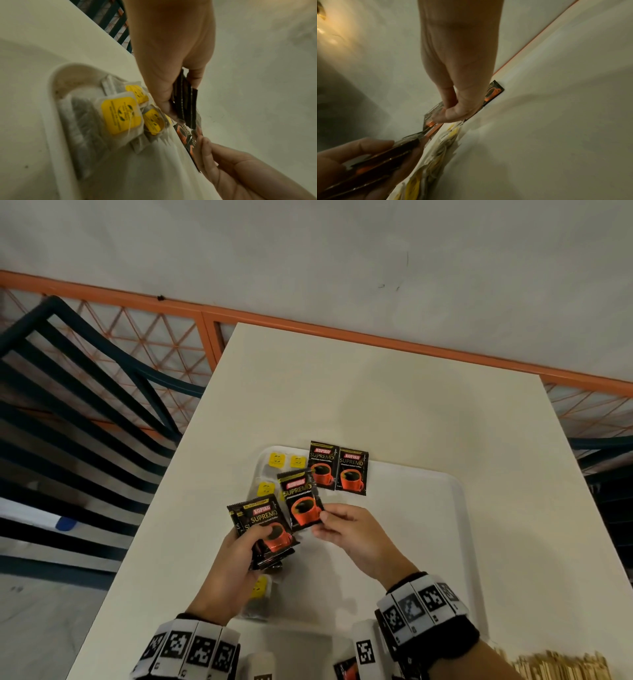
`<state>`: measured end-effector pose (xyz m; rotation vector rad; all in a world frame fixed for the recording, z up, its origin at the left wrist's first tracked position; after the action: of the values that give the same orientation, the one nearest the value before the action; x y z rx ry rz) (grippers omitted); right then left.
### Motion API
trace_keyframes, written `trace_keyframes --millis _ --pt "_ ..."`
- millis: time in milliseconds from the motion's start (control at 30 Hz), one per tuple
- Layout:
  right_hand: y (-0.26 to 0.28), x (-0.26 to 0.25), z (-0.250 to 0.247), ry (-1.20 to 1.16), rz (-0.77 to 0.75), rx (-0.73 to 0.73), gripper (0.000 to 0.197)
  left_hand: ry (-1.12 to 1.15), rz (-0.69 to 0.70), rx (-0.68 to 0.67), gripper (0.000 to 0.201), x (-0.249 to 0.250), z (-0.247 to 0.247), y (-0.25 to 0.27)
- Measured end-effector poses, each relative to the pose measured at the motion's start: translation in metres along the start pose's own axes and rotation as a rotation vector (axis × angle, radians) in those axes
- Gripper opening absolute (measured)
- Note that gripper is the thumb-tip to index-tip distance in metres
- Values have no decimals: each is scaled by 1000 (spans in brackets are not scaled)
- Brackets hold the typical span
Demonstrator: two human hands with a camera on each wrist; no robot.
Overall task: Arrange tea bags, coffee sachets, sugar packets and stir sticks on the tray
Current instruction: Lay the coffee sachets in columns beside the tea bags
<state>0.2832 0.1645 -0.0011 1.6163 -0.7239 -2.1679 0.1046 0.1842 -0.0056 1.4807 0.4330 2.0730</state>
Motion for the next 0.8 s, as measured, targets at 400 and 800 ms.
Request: trace_keyframes --millis 400,800 --pt "-28 1 -6 -94 12 462 9 6 5 71 22 2 -1 4" --pt "-31 3 0 144 35 537 12 2 -18 74 20 2 3 7"
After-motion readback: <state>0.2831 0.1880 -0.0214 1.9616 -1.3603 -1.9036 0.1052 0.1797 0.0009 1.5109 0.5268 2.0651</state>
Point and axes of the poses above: each hand's wrist, its own y-axis away from the middle knuckle, its own z-axis out of the palm, x = y × z, the point moved 1 cm from there along -y, towards the middle knuckle, and after that the axes turned 3 degrees about z, right-handed, at the moved point
